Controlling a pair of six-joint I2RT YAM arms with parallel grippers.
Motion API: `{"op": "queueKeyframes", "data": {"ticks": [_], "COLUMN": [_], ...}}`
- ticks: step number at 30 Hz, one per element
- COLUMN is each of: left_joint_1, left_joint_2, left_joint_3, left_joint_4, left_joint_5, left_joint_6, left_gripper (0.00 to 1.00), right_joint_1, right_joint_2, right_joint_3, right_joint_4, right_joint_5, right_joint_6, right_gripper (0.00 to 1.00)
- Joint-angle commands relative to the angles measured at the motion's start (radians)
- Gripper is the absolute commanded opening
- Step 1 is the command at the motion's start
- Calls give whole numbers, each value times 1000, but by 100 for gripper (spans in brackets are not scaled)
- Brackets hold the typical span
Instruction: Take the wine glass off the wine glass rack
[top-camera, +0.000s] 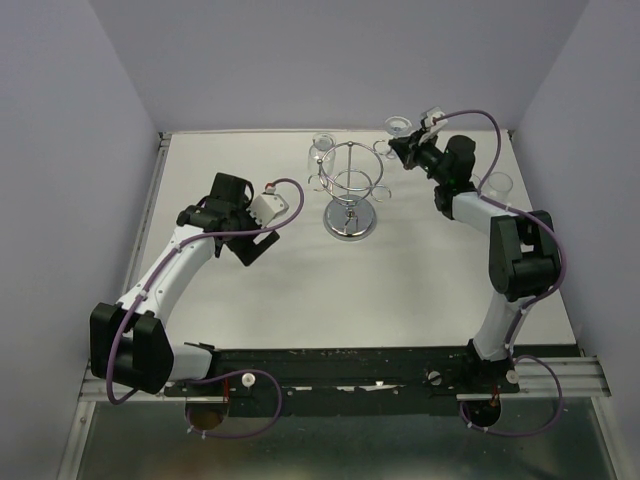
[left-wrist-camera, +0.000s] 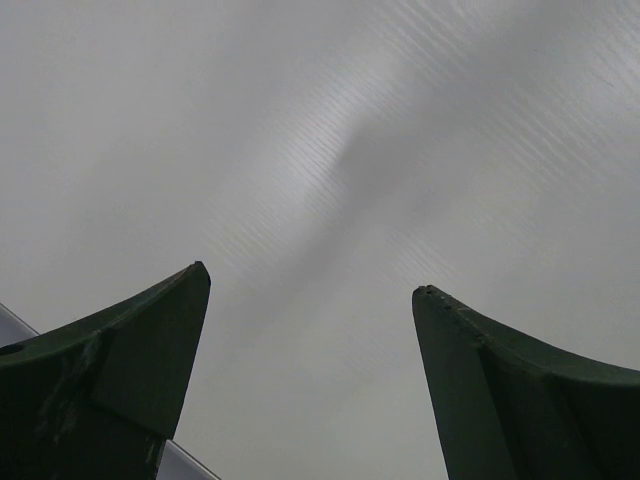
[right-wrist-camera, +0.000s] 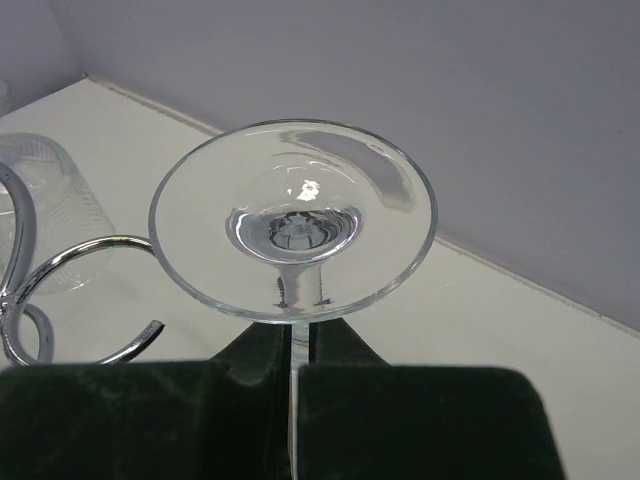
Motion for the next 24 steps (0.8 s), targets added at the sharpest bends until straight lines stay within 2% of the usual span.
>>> {"op": "queueKeyframes", "data": {"ticks": [1, 9, 13, 17, 21, 24], "left_joint_1": [-3, -6, -15, -70, -169, -190], "left_joint_2": [-13, -101, -131, -165, -225, -300], "left_joint_3": [-13, 12, 10, -24, -99, -191], "left_joint_4": [36, 140, 201, 281, 370, 447], "left_joint_5": [29, 7, 58, 90, -51, -60], "left_joint_6": [-16, 28, 13, -17, 22, 56], "left_gripper": [99, 99, 99, 99, 99, 99], "right_joint_1": [5, -13, -16, -16, -16, -16], "right_joint_2": [-45, -201, -310, -405, -513, -625], "right_joint_3": [19, -42, -88, -124, -161, -223], "right_joint_4": [7, -162, -284, -438, -608, -668], "right_joint_5": [65, 76, 24, -21, -71, -146], "right_joint_6": [13, -63, -97, -83, -116, -195], "right_gripper": [1, 1, 1, 1, 1, 1]}}
